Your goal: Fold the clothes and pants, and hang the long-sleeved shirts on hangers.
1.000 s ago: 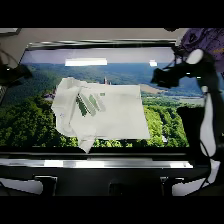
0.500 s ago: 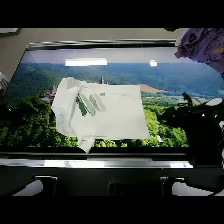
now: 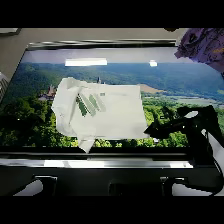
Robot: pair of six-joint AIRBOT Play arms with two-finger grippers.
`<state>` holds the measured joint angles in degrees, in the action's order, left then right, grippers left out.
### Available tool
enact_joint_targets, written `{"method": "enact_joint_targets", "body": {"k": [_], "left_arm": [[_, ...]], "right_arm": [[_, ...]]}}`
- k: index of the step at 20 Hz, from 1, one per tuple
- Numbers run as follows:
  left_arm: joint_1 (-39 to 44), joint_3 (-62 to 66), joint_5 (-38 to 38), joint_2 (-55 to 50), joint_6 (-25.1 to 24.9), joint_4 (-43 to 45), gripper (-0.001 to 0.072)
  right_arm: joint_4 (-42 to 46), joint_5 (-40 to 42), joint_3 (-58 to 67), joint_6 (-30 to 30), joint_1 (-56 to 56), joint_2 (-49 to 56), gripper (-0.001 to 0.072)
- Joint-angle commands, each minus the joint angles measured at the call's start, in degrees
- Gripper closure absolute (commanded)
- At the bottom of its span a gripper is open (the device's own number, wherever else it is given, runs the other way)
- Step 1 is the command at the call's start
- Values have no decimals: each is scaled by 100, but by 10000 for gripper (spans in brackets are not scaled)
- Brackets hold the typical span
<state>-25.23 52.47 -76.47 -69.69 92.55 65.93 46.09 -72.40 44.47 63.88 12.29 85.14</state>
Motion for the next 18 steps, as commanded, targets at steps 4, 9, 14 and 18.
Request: {"method": "enact_joint_targets", "body": {"k": [4,9,14,18], "left_arm": [[-81,-579,24,184,282,0,47],[-146,-2876,1432,1609,-584,-1215,47],[-146,-3926,2218,1930,-2028,-3359,47],[-144,-3952,2636,1722,-2426,-4048,47]], "right_arm": [[-234,190,-79,37,-155,61,471],[-304,118,-79,42,-153,55,684],[-396,-15,-79,197,-153,55,684],[-411,-116,-79,195,-153,33,684]]}}
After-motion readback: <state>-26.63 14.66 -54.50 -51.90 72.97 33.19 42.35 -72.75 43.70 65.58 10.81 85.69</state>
